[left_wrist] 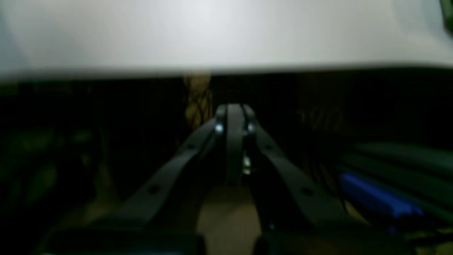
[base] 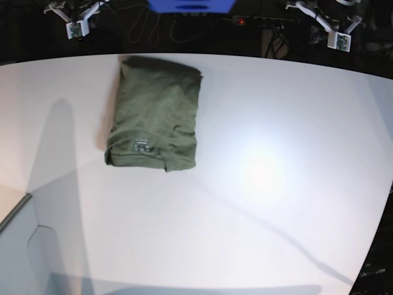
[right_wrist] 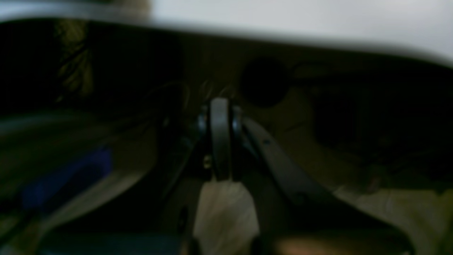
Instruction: Layout the t-shirt on the table in an organized manner, then fold the t-shirt properly
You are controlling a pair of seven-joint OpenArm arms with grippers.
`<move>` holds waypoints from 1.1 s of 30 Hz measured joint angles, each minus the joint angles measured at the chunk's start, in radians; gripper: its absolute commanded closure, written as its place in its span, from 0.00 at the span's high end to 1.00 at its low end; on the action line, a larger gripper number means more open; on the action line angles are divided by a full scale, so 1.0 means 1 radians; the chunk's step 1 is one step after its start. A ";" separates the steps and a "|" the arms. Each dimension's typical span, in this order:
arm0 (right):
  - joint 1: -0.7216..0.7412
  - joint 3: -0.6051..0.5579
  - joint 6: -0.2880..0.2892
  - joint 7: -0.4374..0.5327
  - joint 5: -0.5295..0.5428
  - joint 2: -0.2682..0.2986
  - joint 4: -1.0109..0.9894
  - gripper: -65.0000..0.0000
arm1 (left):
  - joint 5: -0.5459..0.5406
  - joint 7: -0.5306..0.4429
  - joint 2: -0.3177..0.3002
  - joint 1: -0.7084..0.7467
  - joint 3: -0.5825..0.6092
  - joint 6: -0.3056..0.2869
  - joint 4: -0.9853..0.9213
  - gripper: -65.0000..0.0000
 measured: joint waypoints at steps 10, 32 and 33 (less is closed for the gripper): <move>0.158 -0.004 0.104 0.013 0.002 0.032 -0.487 0.00 | 0.123 -0.013 -0.042 -0.121 0.017 0.010 -0.576 0.00; 0.568 -0.407 -0.820 0.877 -0.027 0.124 -1.614 0.00 | 0.467 -0.673 -0.201 -0.690 0.019 0.364 -1.853 0.00; 0.568 -0.444 -0.860 0.873 -0.027 0.124 -1.616 0.00 | 0.468 -0.665 -0.201 -0.689 0.019 0.365 -1.853 0.00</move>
